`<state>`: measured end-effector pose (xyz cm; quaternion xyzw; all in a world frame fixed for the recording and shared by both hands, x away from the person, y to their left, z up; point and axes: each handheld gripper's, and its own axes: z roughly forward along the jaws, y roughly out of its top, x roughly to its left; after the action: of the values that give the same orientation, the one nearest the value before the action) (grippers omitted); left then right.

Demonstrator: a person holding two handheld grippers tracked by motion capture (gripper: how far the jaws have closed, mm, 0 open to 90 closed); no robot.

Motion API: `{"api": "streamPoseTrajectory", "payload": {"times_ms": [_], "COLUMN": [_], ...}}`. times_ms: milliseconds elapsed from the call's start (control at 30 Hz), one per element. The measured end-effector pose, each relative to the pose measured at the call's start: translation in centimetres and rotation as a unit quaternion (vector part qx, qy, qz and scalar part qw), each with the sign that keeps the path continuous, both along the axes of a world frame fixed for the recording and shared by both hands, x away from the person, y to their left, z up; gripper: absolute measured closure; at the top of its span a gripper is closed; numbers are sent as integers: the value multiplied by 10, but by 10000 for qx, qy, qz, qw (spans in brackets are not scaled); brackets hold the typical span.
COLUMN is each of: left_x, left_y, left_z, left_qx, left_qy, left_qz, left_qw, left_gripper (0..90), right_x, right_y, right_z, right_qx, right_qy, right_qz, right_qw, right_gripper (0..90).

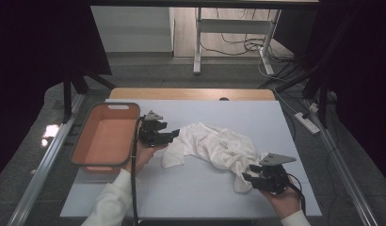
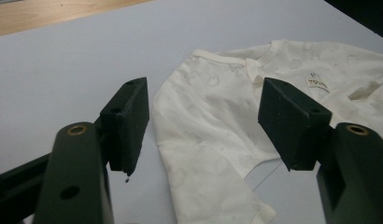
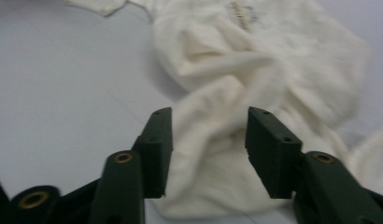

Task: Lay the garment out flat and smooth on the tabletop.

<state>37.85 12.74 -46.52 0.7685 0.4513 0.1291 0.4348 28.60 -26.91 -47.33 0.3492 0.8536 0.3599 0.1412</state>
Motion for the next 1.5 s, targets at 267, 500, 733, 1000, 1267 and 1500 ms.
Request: {"api": "streamPoseTrajectory", "payload": {"times_ms": [267, 500, 733, 1000, 1267, 1500], "left_x": [-1, 0, 0, 0, 0, 1], "left_y": [-1, 0, -1, -1, -2, -3], "left_z": [-1, -1, -1, -1, -1, -2], "left_qx": [8, -1, 4, 23, 49, 54], "left_qy": [6, 25, 24, 7, 11, 17], "left_qz": [6, 19, 7, -11, -19, -34], "left_qw": [10000, 10000, 10000, 10000, 10000, 10000], "left_gripper": [344, 344, 344, 344, 344, 344], "right_x": [8, -27, -54, -42, -33, -13], "right_y": [16, 42, 76, 66, 57, 71], "right_z": [-24, -2, 3, -1, 11, 14], "right_qx": [-587, -283, -8, -310, 139, 353], "right_qy": [571, 523, 588, 259, 34, -90], "right_qz": [187, 988, 1752, 1282, 1170, 1103], "right_qw": [9965, 9933, 9828, 9909, 9930, 9932], "right_gripper": [836, 847, 845, 773, 508, 491]}}
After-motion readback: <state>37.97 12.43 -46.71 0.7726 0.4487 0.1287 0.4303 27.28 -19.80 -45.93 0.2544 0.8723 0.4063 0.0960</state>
